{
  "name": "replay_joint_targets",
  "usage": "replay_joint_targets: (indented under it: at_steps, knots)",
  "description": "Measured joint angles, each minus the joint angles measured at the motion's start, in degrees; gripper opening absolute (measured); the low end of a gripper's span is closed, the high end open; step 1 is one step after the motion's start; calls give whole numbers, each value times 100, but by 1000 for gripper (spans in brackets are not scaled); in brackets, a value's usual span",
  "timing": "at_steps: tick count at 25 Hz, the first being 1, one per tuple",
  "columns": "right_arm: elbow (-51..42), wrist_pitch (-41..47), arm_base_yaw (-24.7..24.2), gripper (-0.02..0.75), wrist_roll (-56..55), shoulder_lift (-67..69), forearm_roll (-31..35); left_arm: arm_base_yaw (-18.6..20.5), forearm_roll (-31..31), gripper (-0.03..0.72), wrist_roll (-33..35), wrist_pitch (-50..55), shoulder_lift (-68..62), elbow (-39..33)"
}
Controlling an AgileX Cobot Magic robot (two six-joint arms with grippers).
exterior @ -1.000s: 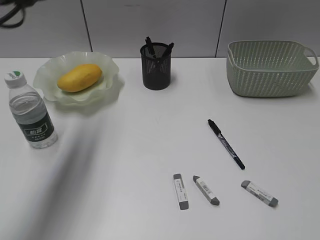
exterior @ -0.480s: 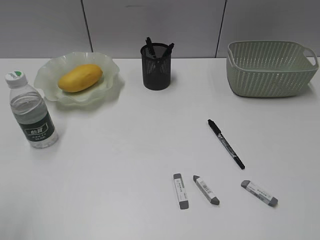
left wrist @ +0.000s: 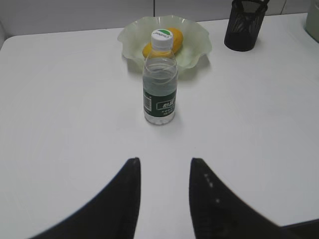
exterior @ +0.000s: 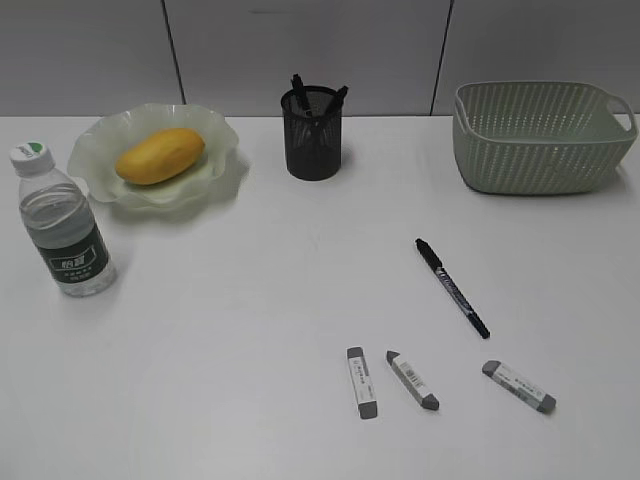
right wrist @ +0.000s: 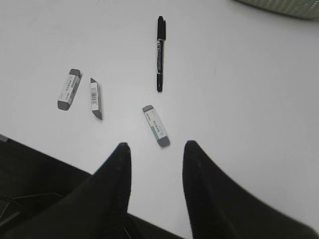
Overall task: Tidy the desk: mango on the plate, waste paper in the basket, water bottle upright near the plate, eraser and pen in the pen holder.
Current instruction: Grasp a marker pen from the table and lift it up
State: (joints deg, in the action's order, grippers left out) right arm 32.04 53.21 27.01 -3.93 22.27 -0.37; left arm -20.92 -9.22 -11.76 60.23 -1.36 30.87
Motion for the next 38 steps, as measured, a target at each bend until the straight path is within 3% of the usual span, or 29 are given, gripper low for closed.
replay_joint_targets:
  at_steps: [4,10,15,22,25,28,31,35,38]
  knots:
    - [597,-692,0,314,0,2260,0,0,30,252,23,26,163,-3]
    - [2081,-954,-58,459,6,5829,37,237,36,252,36,26,164,-3]
    - [3452,-1127,-244,482,98,7974,37,961,69,252,36,26,169,-3]
    - [5231,-607,-259,482,355,10077,-11,1102,81,252,36,26,169,-3]
    - [5813,-212,-259,446,452,10691,-56,1102,81,252,36,26,169,-3]
    - [6203,76,-259,354,532,10957,-28,1102,81,252,36,26,169,-3]
    - [6297,124,-259,130,626,11000,37,1102,85,252,36,26,169,-3]
    - [6239,-644,-259,142,660,10814,-37,1102,92,252,36,26,169,-3]
    - [6232,-2389,-264,142,710,10353,-43,1102,92,252,36,26,169,-3]
